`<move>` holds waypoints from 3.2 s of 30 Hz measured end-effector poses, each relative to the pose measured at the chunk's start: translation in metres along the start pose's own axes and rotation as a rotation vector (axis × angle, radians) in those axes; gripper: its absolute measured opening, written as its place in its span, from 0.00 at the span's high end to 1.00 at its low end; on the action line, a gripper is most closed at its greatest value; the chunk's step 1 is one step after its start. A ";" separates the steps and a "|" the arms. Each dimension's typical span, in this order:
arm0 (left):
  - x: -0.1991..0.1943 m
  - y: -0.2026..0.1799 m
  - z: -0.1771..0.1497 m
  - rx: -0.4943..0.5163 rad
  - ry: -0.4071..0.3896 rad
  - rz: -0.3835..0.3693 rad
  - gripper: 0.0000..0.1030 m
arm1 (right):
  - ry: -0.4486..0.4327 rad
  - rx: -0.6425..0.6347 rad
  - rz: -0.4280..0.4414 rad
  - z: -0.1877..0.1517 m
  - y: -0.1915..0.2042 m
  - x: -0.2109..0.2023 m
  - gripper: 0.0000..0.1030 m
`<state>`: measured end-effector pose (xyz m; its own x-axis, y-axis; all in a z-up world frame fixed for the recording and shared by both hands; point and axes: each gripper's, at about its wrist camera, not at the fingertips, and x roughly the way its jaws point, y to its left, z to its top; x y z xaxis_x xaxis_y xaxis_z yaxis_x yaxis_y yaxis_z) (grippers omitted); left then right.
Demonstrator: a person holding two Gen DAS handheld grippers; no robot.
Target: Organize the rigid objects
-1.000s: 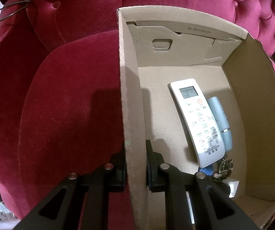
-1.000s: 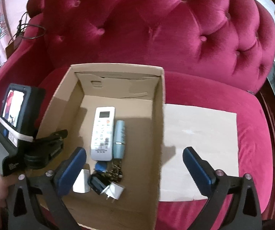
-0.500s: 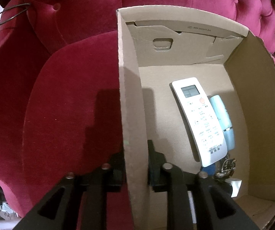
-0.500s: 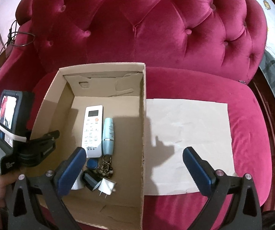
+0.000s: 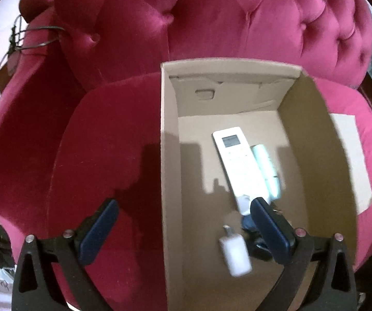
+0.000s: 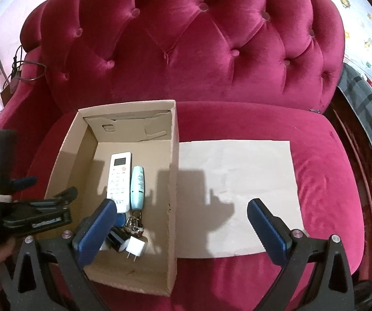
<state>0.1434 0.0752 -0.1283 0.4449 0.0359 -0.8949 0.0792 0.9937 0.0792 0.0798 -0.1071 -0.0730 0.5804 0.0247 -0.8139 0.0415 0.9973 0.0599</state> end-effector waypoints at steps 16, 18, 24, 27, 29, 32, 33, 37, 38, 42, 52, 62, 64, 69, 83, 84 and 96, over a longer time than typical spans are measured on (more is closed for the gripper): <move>-0.114 -0.031 -0.035 -0.025 -0.122 -0.018 0.00 | -0.100 -0.057 -0.061 -0.017 -0.024 -0.086 0.00; -0.123 -0.038 -0.040 -0.012 -0.131 -0.006 0.00 | -0.112 -0.059 -0.066 -0.020 -0.026 -0.098 0.00; -0.156 -0.057 -0.059 0.004 -0.191 -0.006 0.00 | -0.140 -0.059 -0.052 -0.028 -0.031 -0.129 0.00; -0.168 -0.065 -0.068 0.011 -0.203 -0.013 0.00 | -0.153 -0.065 -0.050 -0.034 -0.031 -0.140 0.00; -0.174 -0.070 -0.072 0.011 -0.214 -0.013 0.00 | -0.162 -0.068 -0.046 -0.038 -0.033 -0.146 0.00; -0.183 -0.075 -0.075 0.009 -0.230 -0.009 0.00 | -0.168 -0.066 -0.042 -0.043 -0.035 -0.153 0.00; -0.185 -0.076 -0.076 0.009 -0.237 -0.011 0.00 | -0.169 -0.066 -0.038 -0.045 -0.036 -0.155 0.00; -0.193 -0.084 -0.078 0.029 -0.257 -0.003 0.00 | -0.172 -0.065 -0.031 -0.047 -0.039 -0.159 0.00; -0.193 -0.086 -0.078 0.033 -0.257 -0.007 0.00 | -0.171 -0.064 -0.029 -0.048 -0.041 -0.159 0.00; -0.197 -0.092 -0.080 0.049 -0.266 -0.008 0.00 | -0.165 -0.052 -0.024 -0.048 -0.043 -0.158 0.00; -0.199 -0.096 -0.082 0.057 -0.260 -0.020 0.00 | -0.167 -0.052 -0.007 -0.049 -0.045 -0.160 0.00; -0.201 -0.096 -0.082 0.057 -0.260 -0.024 0.00 | -0.167 -0.059 -0.006 -0.051 -0.045 -0.160 0.00; -0.202 -0.096 -0.082 0.058 -0.262 -0.022 0.00 | -0.167 -0.059 -0.005 -0.051 -0.046 -0.161 0.00; -0.201 -0.096 -0.081 0.058 -0.261 -0.026 0.00 | -0.167 -0.056 -0.004 -0.050 -0.046 -0.160 0.00; -0.199 -0.096 -0.080 0.061 -0.256 -0.034 0.00 | -0.169 -0.061 -0.006 -0.049 -0.047 -0.159 0.00; -0.199 -0.097 -0.080 0.063 -0.254 -0.035 0.00 | -0.168 -0.059 -0.006 -0.049 -0.047 -0.159 0.00; -0.192 -0.100 -0.076 0.066 -0.241 -0.041 0.00 | -0.159 -0.054 -0.002 -0.046 -0.050 -0.150 0.00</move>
<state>-0.0172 -0.0234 0.0020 0.6391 -0.0387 -0.7682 0.1563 0.9844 0.0804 -0.0463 -0.1573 0.0196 0.7019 0.0163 -0.7121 0.0016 0.9997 0.0244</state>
